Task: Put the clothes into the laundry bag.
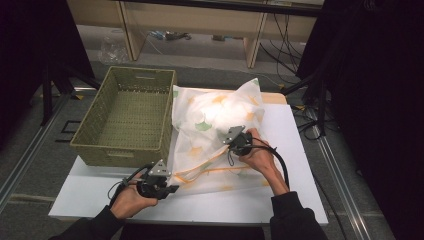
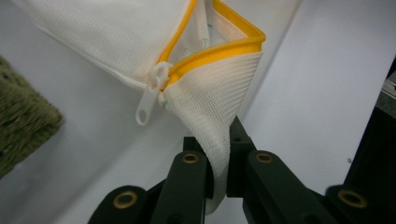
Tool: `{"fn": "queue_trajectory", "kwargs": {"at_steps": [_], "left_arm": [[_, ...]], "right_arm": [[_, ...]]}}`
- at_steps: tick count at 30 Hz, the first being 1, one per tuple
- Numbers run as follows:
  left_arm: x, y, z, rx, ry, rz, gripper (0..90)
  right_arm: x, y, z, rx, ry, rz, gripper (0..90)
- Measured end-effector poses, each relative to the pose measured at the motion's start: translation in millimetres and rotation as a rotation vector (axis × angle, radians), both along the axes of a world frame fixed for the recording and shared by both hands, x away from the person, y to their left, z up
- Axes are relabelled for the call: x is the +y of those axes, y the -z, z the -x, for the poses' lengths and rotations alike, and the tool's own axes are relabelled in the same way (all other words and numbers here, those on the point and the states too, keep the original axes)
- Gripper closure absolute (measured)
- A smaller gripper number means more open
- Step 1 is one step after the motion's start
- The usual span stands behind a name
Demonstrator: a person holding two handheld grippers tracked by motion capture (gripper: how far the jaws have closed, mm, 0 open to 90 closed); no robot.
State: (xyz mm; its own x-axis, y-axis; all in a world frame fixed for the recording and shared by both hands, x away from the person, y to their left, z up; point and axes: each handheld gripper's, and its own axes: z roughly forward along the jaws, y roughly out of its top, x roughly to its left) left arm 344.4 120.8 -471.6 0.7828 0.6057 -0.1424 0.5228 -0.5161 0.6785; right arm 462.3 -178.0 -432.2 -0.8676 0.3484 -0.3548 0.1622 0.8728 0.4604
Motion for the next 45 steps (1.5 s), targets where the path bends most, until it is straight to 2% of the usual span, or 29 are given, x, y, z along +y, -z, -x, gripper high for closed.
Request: {"fn": "queue_trajectory", "kwargs": {"at_steps": [1, 3, 4, 6, 7, 11, 14, 15, 17, 19, 20, 21, 22, 23, 24, 26, 28, 29, 31, 33, 36, 37, 38, 39, 41, 43, 45], "left_arm": [[1.2, 0.2, -1.1, -0.002, -0.004, -0.007, 87.6], [4.1, 0.8, -4.2, 0.000, -0.014, -0.007, 87.5], [4.9, 0.6, -4.4, 0.002, -0.021, 0.000, 87.4], [6.7, -0.3, -5.2, 0.007, -0.020, 0.008, 87.3], [6.6, 0.2, -5.2, 0.008, -0.022, 0.007, 87.3], [5.7, 2.8, -6.0, -0.014, 0.002, -0.052, 87.3], [7.5, 3.9, -7.1, -0.002, -0.014, -0.030, 87.4], [9.1, 3.8, -8.2, -0.010, -0.014, -0.044, 87.3], [9.9, 4.9, -8.9, -0.001, -0.014, -0.040, 87.2], [8.4, 5.9, -8.3, -0.004, -0.021, -0.044, 86.9], [7.5, 6.6, -8.4, 0.001, -0.012, -0.053, 86.6], [7.7, 6.4, -8.7, -0.004, -0.001, -0.071, 86.2], [7.0, 8.3, -9.2, 0.009, -0.012, -0.063, 85.7], [8.1, 6.9, -9.3, 0.004, -0.005, -0.082, 85.0], [8.0, 8.6, -8.7, 0.010, -0.033, -0.063, 83.7], [11.5, 7.5, -9.8, -0.001, -0.041, -0.092, 82.2], [13.3, 8.6, -11.2, -0.007, -0.058, -0.077, 82.3], [14.3, 8.2, -12.1, -0.006, -0.057, -0.086, 84.2], [15.4, 7.1, -12.7, 0.000, -0.050, -0.099, 86.2], [14.9, 8.3, -12.2, -0.010, -0.056, -0.086, 87.0], [14.7, 8.5, -12.1, 0.003, -0.061, -0.084, 86.0], [14.8, 7.7, -11.6, 0.016, -0.061, -0.083, 83.0], [15.3, 6.3, -11.0, 0.019, -0.073, -0.082, 76.3], [15.3, 5.8, -10.4, 0.020, -0.097, -0.068, 67.3], [17.5, 1.0, -8.4, 0.016, -0.110, -0.058, 59.3], [20.0, -1.7, -5.7, 0.004, -0.111, -0.041, 49.9], [23.0, -4.4, -1.8, -0.017, -0.128, -0.030, 45.1]], "right_arm": [[-0.4, -4.7, 5.3, -0.004, -0.037, 0.001, 89.8], [0.7, -10.0, 19.1, 0.013, -0.038, 0.009, 89.9], [1.1, -11.4, 25.0, 0.016, -0.067, 0.018, 89.9], [0.9, -9.7, 30.5, 0.025, -0.084, 0.019, 89.9], [0.5, -6.5, 32.3, 0.031, -0.079, 0.026, 90.0], [1.1, 16.9, 25.9, 0.072, -0.080, 0.063, 90.0], [5.7, 29.7, 26.4, 0.097, -0.109, 0.093, 90.0], [6.4, 30.1, 27.1, 0.106, -0.100, 0.081, 89.9], [3.7, 25.8, 25.0, 0.073, -0.079, 0.017, 89.3], [-1.8, 19.8, 25.0, 0.061, -0.067, -0.004, 86.8], [-4.6, 17.3, 26.6, 0.061, -0.059, -0.013, 82.6], [-7.1, 15.7, 28.0, 0.039, -0.051, -0.026, 75.5], [-8.7, 14.5, 29.2, 0.039, -0.037, -0.029, 71.6], [-10.3, 14.1, 29.8, 0.037, -0.039, -0.033, 68.6], [-12.7, 13.3, 32.7, 0.045, -0.009, -0.046, 65.1], [-17.9, 10.3, 33.8, 0.036, -0.002, -0.076, 55.7], [-24.0, 4.5, 35.8, 0.031, 0.032, -0.119, 49.1], [-28.3, 1.0, 36.0, 0.034, 0.044, -0.149, 46.8], [-36.3, -3.7, 37.5, 0.015, 0.082, -0.215, 45.2], [-44.1, -8.4, 40.5, 0.007, 0.125, -0.235, 44.8], [-54.8, -13.0, 43.9, -0.013, 0.167, -0.254, 43.7], [-57.7, -13.4, 44.3, -0.031, 0.167, -0.249, 43.2], [-60.2, -14.2, 46.5, -0.028, 0.197, -0.257, 42.7], [-63.8, -14.7, 47.2, -0.039, 0.205, -0.268, 42.6], [-67.9, -14.6, 48.0, -0.037, 0.204, -0.277, 41.9], [-72.8, -14.8, 50.6, -0.033, 0.247, -0.303, 41.0], [-77.5, -14.8, 50.2, -0.041, 0.248, -0.323, 40.5]]}}
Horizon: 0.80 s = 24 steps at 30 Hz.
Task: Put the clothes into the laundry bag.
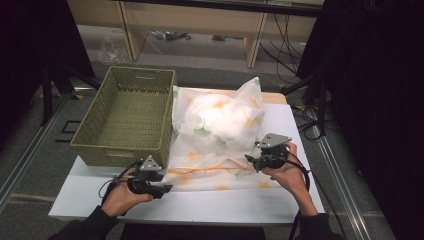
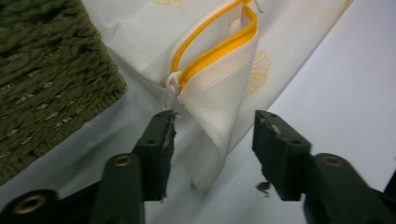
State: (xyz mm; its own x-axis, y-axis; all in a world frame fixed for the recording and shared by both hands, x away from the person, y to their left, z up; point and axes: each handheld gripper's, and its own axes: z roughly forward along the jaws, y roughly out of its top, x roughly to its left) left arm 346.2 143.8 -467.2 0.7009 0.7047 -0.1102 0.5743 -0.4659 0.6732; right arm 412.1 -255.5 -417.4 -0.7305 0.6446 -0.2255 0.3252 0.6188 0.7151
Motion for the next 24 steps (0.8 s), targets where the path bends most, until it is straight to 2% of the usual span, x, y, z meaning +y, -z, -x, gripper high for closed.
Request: {"fn": "queue_trajectory", "kwargs": {"at_steps": [2, 3, 4, 5, 8, 10, 11, 16, 17, 18, 19, 20, 21, 23, 24], "left_arm": [[3.3, -3.5, 2.7, -0.015, -0.008, 0.020, 40.6], [4.8, -5.0, 3.7, -0.028, -0.015, 0.030, 39.2], [5.6, -6.6, 5.0, -0.039, -0.021, 0.038, 38.5], [6.4, -8.1, 5.6, -0.050, -0.020, 0.048, 37.4], [5.9, -10.9, 7.1, -0.074, -0.031, 0.053, 35.0], [4.8, -12.2, 8.2, -0.091, -0.025, 0.074, 32.8], [4.8, -13.5, 9.1, -0.102, -0.029, 0.070, 32.4], [6.5, -17.0, 12.3, -0.126, -0.032, 0.098, 30.3], [7.4, -17.6, 13.2, -0.130, -0.037, 0.101, 29.8], [8.9, -18.1, 13.8, -0.132, -0.036, 0.102, 29.0], [9.3, -18.2, 15.2, -0.134, -0.049, 0.112, 28.4], [10.9, -18.5, 15.8, -0.140, -0.047, 0.109, 27.9], [12.8, -18.7, 16.2, -0.134, -0.037, 0.115, 26.7], [14.3, -18.1, 17.6, -0.133, -0.025, 0.127, 23.6], [14.2, -17.1, 18.3, -0.144, -0.028, 0.131, 23.5]], "right_arm": [[-4.0, 0.2, 1.6, 0.007, -0.009, -0.030, 39.2], [-5.8, 0.3, 3.9, 0.020, 0.015, -0.049, 38.2], [-7.7, 0.9, 3.5, 0.023, -0.001, -0.059, 37.8], [-9.3, 0.9, 5.1, 0.023, 0.022, -0.066, 37.1], [-13.3, 0.8, 7.4, 0.023, 0.037, -0.085, 33.8], [-14.6, -0.2, 10.8, 0.025, 0.068, -0.099, 32.2], [-14.6, -1.1, 12.8, 0.030, 0.081, -0.108, 31.3], [-14.6, -4.0, 18.5, 0.004, 0.083, -0.122, 31.2], [-13.1, -3.8, 21.0, 0.023, 0.095, -0.133, 31.1], [-13.1, -3.5, 21.2, 0.010, 0.075, -0.126, 31.2], [-11.8, -3.8, 24.9, 0.011, 0.099, -0.130, 31.1], [-11.2, -2.9, 26.1, 0.004, 0.094, -0.132, 31.2], [-11.2, -2.9, 26.7, 0.016, 0.076, -0.130, 31.2], [-10.9, -2.5, 31.9, -0.004, 0.084, -0.137, 31.4], [-10.5, -1.9, 35.1, 0.010, 0.076, -0.144, 31.4]]}}
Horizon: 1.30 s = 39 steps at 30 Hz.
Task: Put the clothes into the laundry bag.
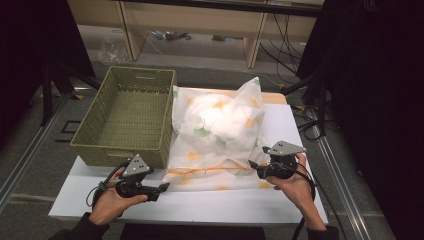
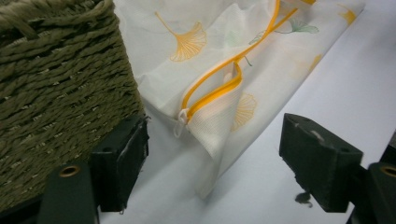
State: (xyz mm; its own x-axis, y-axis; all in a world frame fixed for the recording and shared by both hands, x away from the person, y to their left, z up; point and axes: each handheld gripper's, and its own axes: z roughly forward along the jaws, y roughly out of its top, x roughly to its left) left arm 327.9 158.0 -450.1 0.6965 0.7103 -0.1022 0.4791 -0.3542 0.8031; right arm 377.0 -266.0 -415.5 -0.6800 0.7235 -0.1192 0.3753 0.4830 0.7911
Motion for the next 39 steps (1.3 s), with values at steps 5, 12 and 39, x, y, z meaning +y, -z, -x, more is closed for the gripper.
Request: {"fn": "queue_trajectory", "kwargs": {"at_steps": [5, 12, 39], "left_arm": [[-0.7, 2.1, 3.5, 0.007, -0.009, -0.011, 19.0], [0.0, 1.7, 8.4, -0.005, -0.035, 0.000, 16.8], [-4.8, 2.0, 17.2, -0.018, -0.071, 0.029, 16.9]], "right_arm": [[-3.0, 5.6, 17.0, 0.009, 0.001, -0.023, 30.5], [-11.0, 12.8, 38.6, 0.029, 0.057, -0.068, 19.9], [-31.3, 27.2, 85.6, 0.004, 0.017, -0.103, 16.4]]}}
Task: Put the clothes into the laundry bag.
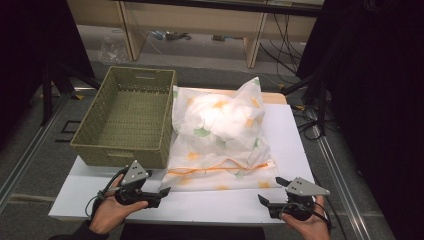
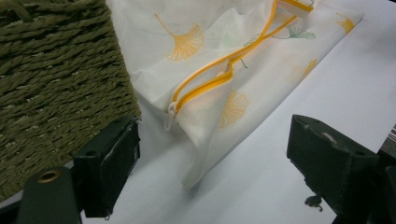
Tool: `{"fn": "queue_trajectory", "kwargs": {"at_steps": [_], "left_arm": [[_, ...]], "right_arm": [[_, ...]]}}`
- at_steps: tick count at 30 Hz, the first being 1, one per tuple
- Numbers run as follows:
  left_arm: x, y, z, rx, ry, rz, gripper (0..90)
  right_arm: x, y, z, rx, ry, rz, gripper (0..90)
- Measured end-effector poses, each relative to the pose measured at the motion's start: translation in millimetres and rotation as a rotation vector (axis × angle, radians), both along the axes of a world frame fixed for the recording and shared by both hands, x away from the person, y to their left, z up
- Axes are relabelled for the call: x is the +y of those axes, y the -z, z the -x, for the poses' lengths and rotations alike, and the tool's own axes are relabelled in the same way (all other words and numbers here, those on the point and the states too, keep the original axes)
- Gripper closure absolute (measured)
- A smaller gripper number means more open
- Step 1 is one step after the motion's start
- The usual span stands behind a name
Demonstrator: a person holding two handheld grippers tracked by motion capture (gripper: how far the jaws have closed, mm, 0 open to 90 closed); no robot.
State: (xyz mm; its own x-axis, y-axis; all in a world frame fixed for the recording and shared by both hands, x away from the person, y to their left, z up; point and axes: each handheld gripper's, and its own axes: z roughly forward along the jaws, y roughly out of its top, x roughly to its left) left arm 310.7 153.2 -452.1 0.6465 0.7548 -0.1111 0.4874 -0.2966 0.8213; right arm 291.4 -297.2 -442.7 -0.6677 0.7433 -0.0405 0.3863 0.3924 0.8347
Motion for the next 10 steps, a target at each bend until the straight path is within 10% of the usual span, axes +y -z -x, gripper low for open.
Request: {"fn": "queue_trajectory", "kwargs": {"at_steps": [10], "left_arm": [[2.4, 0.4, -1.9, -0.005, 0.009, -0.025, 16.8]], "right_arm": [[0.9, 1.0, -0.3, 0.007, -0.006, 0.018, 16.5]]}}
